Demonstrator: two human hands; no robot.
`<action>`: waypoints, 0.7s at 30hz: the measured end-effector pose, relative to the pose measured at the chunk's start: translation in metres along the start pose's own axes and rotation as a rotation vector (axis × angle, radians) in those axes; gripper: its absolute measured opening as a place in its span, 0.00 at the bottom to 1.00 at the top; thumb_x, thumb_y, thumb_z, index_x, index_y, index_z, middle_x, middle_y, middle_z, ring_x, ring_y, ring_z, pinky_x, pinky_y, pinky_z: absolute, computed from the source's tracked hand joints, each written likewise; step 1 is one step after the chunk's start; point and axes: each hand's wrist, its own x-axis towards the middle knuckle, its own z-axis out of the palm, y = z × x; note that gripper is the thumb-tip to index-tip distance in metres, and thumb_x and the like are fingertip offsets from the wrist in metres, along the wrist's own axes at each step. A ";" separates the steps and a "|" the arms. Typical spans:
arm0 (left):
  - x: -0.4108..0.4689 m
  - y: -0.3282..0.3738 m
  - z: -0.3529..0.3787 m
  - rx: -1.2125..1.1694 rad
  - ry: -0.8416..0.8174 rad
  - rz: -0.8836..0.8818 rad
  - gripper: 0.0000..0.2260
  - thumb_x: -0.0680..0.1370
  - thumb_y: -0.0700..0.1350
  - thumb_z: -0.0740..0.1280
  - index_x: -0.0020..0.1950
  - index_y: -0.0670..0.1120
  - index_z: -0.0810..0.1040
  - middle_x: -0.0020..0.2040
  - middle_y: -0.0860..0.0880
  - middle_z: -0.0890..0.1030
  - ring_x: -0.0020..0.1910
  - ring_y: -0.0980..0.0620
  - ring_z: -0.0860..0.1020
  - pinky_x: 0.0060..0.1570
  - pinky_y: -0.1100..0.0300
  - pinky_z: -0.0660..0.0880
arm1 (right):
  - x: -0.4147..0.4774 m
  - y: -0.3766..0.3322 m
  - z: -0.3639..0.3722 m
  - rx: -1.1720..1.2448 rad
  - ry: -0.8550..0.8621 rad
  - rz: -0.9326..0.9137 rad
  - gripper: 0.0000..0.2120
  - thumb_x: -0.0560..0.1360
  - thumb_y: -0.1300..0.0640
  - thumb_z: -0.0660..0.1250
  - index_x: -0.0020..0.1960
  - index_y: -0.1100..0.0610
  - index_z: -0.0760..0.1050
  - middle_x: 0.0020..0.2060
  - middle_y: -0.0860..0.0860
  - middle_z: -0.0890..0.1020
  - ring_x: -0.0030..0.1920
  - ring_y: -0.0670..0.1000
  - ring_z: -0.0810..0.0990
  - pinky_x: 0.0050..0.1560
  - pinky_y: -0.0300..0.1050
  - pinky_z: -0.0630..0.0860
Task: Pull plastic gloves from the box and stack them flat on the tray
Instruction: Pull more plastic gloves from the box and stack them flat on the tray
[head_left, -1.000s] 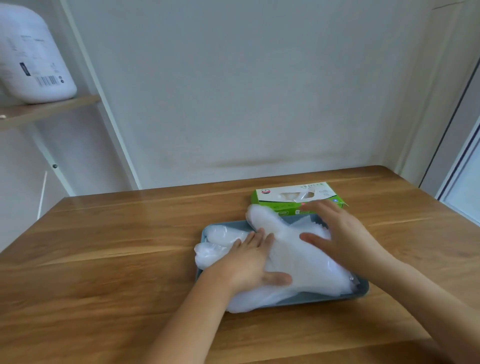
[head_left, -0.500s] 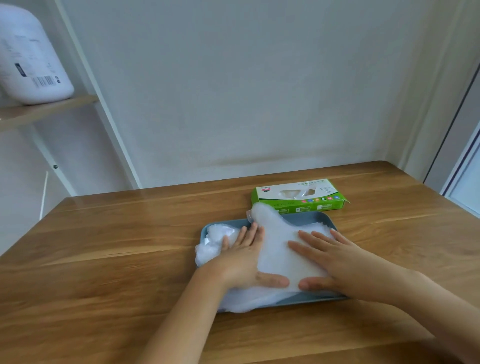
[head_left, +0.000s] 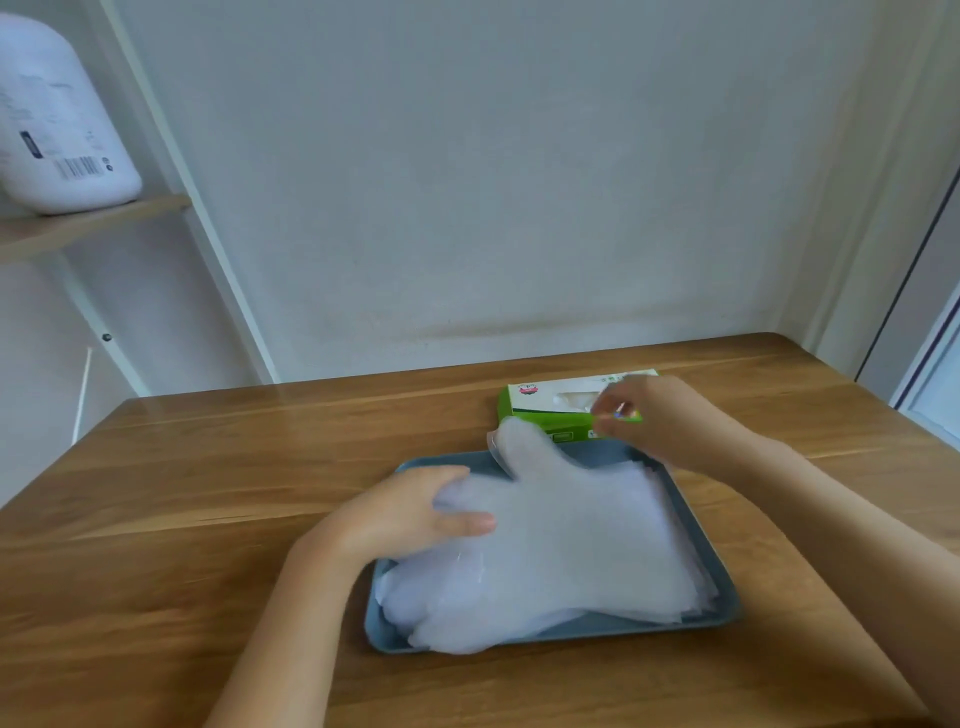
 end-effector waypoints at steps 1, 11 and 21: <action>0.001 0.000 -0.004 -0.034 0.041 0.004 0.35 0.73 0.62 0.68 0.77 0.52 0.62 0.75 0.55 0.65 0.71 0.58 0.65 0.64 0.67 0.62 | 0.011 0.005 0.002 0.008 0.060 0.002 0.07 0.77 0.52 0.65 0.52 0.51 0.80 0.48 0.46 0.80 0.46 0.46 0.77 0.43 0.39 0.67; 0.043 0.020 -0.036 -0.150 0.231 0.102 0.22 0.80 0.52 0.64 0.73 0.53 0.68 0.71 0.55 0.71 0.70 0.56 0.69 0.67 0.61 0.64 | 0.066 0.022 0.043 0.021 -0.029 0.074 0.16 0.77 0.42 0.63 0.61 0.47 0.79 0.67 0.51 0.68 0.67 0.53 0.62 0.66 0.43 0.58; 0.116 0.045 -0.034 0.002 0.100 0.133 0.20 0.82 0.49 0.62 0.74 0.53 0.67 0.74 0.52 0.68 0.73 0.52 0.65 0.69 0.60 0.61 | 0.080 0.025 0.048 0.038 0.045 0.076 0.09 0.75 0.49 0.69 0.47 0.53 0.84 0.57 0.51 0.71 0.60 0.54 0.66 0.60 0.46 0.67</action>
